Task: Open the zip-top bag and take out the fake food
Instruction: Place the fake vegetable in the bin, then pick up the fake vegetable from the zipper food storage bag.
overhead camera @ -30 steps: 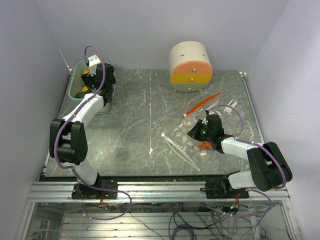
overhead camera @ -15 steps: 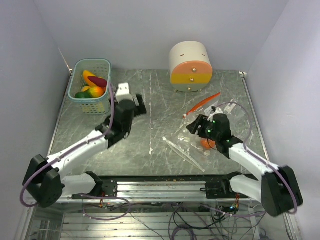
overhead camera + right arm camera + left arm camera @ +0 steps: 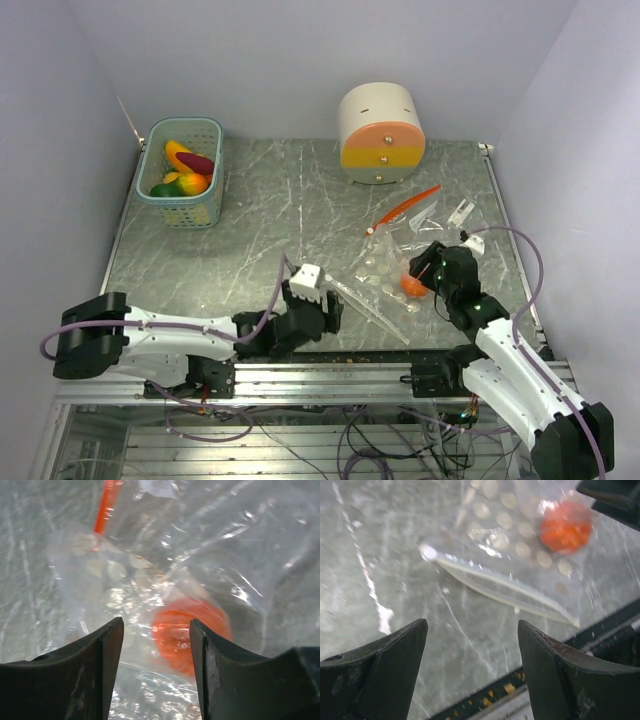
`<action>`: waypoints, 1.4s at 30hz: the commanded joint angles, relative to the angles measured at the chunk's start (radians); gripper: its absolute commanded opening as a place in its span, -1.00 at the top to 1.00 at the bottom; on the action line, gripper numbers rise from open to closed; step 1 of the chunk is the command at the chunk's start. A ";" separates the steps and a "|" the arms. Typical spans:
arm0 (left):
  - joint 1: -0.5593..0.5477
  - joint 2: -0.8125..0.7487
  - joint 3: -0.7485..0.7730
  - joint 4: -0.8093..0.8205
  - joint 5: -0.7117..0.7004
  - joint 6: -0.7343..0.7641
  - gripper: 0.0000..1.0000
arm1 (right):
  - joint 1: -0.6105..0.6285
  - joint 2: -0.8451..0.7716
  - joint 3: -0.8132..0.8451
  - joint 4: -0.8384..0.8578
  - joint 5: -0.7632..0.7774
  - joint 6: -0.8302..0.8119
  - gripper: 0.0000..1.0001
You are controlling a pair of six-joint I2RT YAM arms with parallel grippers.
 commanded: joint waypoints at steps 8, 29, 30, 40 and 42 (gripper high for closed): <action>-0.126 0.226 -0.067 0.245 -0.025 -0.168 -0.59 | -0.006 0.073 -0.113 0.013 0.046 0.099 0.50; -0.095 0.427 -0.047 0.477 -0.024 -0.100 -0.39 | -0.005 -0.108 -0.018 -0.060 -0.123 0.050 0.31; -0.086 0.442 -0.047 0.499 -0.011 -0.095 -0.32 | -0.006 -0.112 -0.004 -0.072 -0.106 0.041 0.18; -0.030 0.485 -0.032 0.589 0.060 -0.083 0.23 | -0.005 0.130 0.052 0.112 -0.059 -0.067 0.61; -0.030 0.483 -0.014 0.576 0.060 -0.071 0.24 | -0.008 0.217 0.055 0.165 -0.059 -0.073 0.68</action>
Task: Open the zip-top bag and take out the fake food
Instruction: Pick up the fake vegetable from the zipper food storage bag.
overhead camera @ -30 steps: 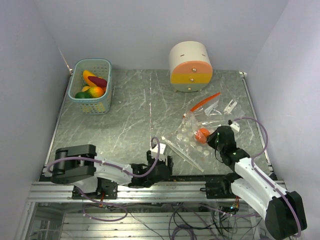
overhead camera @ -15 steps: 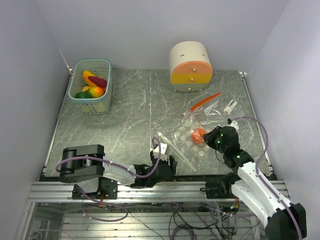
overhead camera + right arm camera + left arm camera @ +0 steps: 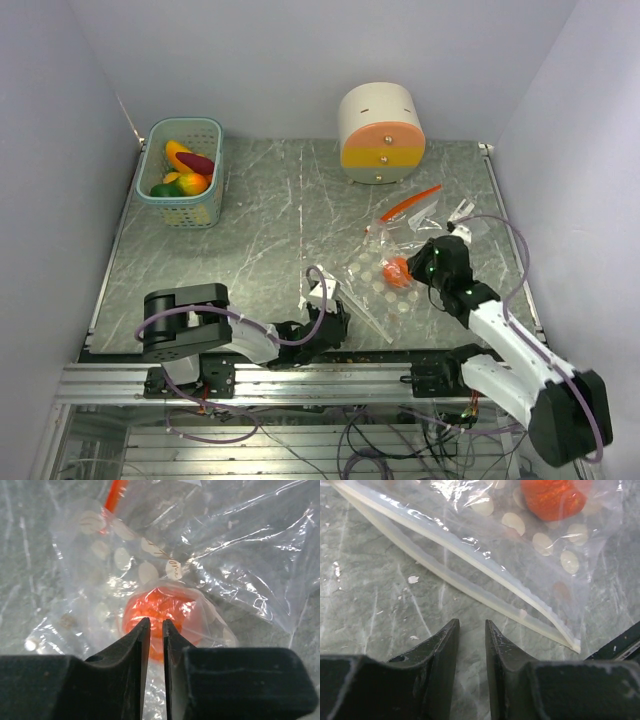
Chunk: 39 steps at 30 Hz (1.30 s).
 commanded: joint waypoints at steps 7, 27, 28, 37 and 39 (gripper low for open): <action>0.009 0.031 0.093 0.021 0.024 0.044 0.25 | -0.006 0.319 -0.009 0.256 -0.031 -0.036 0.80; 0.049 0.104 0.064 0.098 0.026 0.017 0.12 | -0.009 0.260 -0.180 0.334 -0.301 0.084 0.81; 0.052 0.102 0.061 0.101 0.024 0.021 0.09 | -0.009 0.238 -0.181 0.323 -0.310 0.089 0.81; 0.057 0.146 0.053 0.146 0.012 0.032 -0.24 | -0.009 -0.040 -0.016 0.031 -0.209 0.048 0.72; 0.057 0.158 0.055 0.153 0.009 0.032 -0.24 | -0.009 -0.077 0.010 0.008 -0.187 0.042 0.71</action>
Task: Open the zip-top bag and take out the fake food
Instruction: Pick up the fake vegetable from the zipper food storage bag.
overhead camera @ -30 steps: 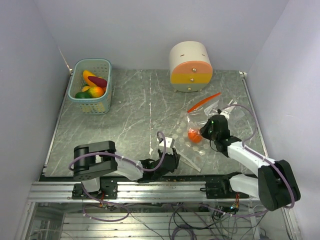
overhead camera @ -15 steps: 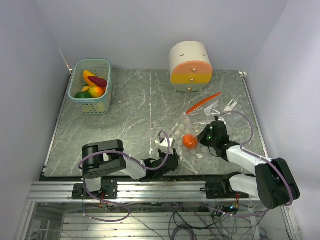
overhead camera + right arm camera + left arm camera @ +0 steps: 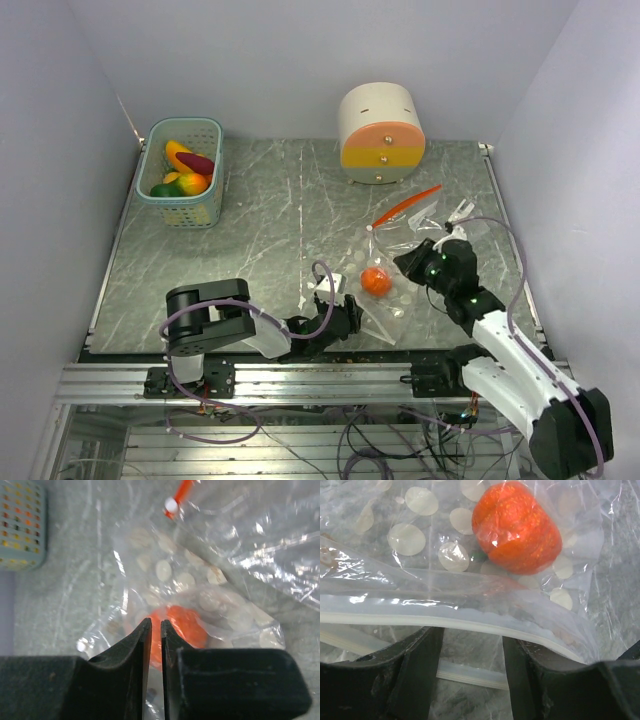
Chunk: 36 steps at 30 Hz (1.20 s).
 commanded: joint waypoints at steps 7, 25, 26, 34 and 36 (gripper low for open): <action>0.006 0.049 -0.016 0.035 -0.034 0.006 -0.24 | -0.001 0.058 0.081 0.044 -0.016 -0.035 0.71; 0.006 0.046 -0.058 0.077 -0.049 0.011 -0.38 | -0.001 0.488 -0.153 0.470 -0.169 0.040 0.74; 0.006 0.046 -0.064 0.089 -0.047 0.017 -0.45 | -0.001 0.463 -0.148 0.441 -0.162 0.033 0.74; 0.006 0.046 -0.135 0.220 -0.082 0.021 -0.77 | -0.001 0.137 -0.058 0.124 -0.114 -0.035 0.74; 0.006 0.052 -0.158 0.293 -0.081 0.043 -0.65 | -0.001 0.040 -0.036 0.047 -0.085 -0.046 0.72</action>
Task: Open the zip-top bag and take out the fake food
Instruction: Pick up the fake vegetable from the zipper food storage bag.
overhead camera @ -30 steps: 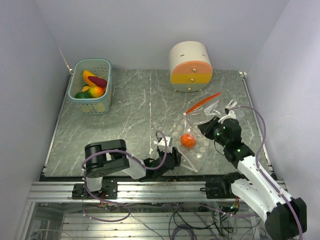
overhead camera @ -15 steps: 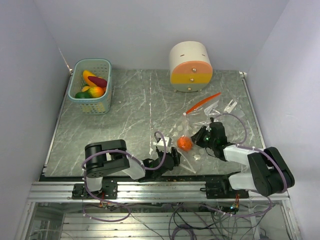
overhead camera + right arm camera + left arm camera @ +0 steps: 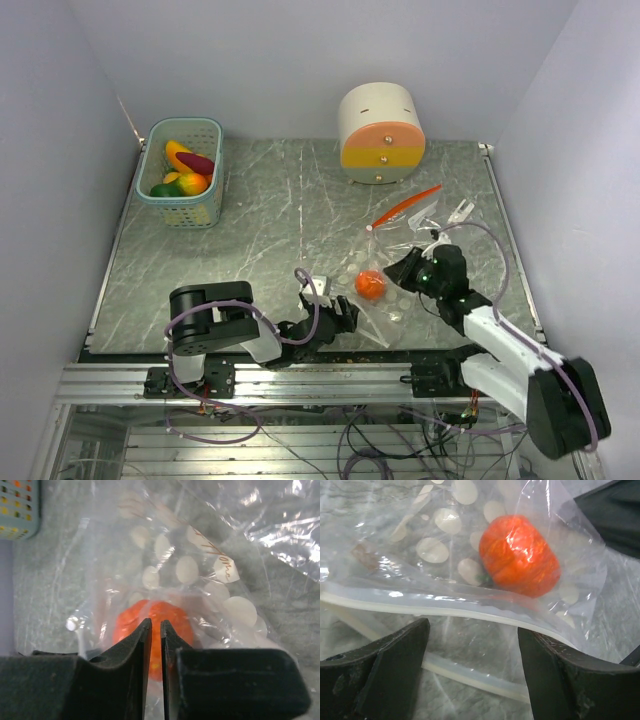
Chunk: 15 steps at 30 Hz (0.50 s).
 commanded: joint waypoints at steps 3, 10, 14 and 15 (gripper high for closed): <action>0.006 0.034 -0.058 0.064 -0.018 0.038 -0.55 | 0.005 -0.232 0.077 -0.246 0.029 -0.075 0.39; 0.011 0.051 -0.049 0.038 -0.024 0.039 -0.01 | 0.233 -0.228 0.146 -0.371 0.114 -0.145 -0.25; 0.024 0.056 -0.051 0.029 -0.009 0.025 0.34 | 0.413 -0.186 0.163 -0.414 0.226 -0.122 -0.34; 0.026 0.057 -0.051 0.028 -0.007 0.022 0.36 | 0.447 -0.175 0.161 -0.415 0.241 -0.114 -0.37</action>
